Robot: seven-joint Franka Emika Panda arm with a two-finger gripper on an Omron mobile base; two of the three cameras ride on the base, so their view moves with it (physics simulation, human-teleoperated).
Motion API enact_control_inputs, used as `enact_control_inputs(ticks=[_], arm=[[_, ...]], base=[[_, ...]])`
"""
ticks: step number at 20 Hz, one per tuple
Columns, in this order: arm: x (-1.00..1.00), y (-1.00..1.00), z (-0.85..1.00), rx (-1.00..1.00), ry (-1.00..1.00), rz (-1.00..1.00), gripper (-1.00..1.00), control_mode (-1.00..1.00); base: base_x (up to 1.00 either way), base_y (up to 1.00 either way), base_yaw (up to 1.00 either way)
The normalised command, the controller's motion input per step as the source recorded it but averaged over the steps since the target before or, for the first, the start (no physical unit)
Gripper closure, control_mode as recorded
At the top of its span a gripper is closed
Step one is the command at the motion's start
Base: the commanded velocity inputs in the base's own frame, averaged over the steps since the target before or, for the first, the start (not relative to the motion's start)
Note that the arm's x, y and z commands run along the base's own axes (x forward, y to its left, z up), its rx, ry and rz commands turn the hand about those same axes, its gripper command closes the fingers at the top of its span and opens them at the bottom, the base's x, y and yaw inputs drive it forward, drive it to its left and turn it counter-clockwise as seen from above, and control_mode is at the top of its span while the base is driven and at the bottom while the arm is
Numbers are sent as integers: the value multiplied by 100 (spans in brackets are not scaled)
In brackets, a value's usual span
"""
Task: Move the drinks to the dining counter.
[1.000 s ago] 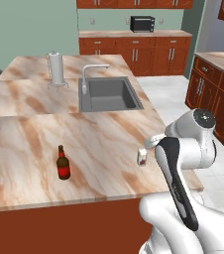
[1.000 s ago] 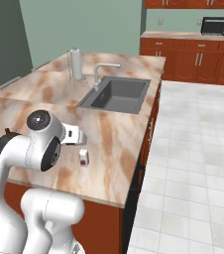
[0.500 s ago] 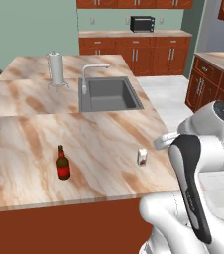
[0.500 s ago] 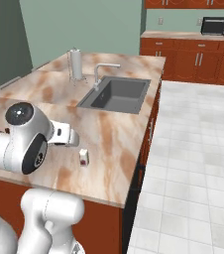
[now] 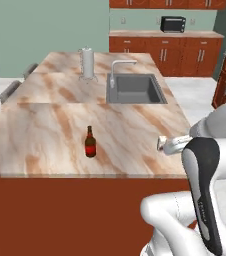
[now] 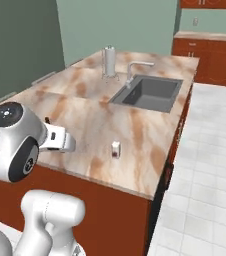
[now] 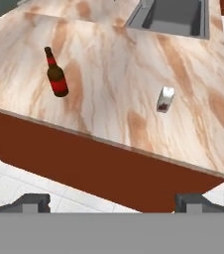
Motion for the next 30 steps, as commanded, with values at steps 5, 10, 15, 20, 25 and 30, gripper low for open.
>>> enact_control_inputs(ticks=[5,10,15,20,25,30], arm=[[0,0,0,0,0,0,-100,100],[0,0,0,0,0,0,-100,100],[0,0,0,0,0,0,-100,100],[0,0,0,0,0,0,-100,100],[0,0,0,0,0,0,-100,100],[0,0,0,0,0,0,-100,100]], base=[[0,1,100],[0,0,100],[0,0,100],[0,0,100],[0,0,100],[0,31,100]])
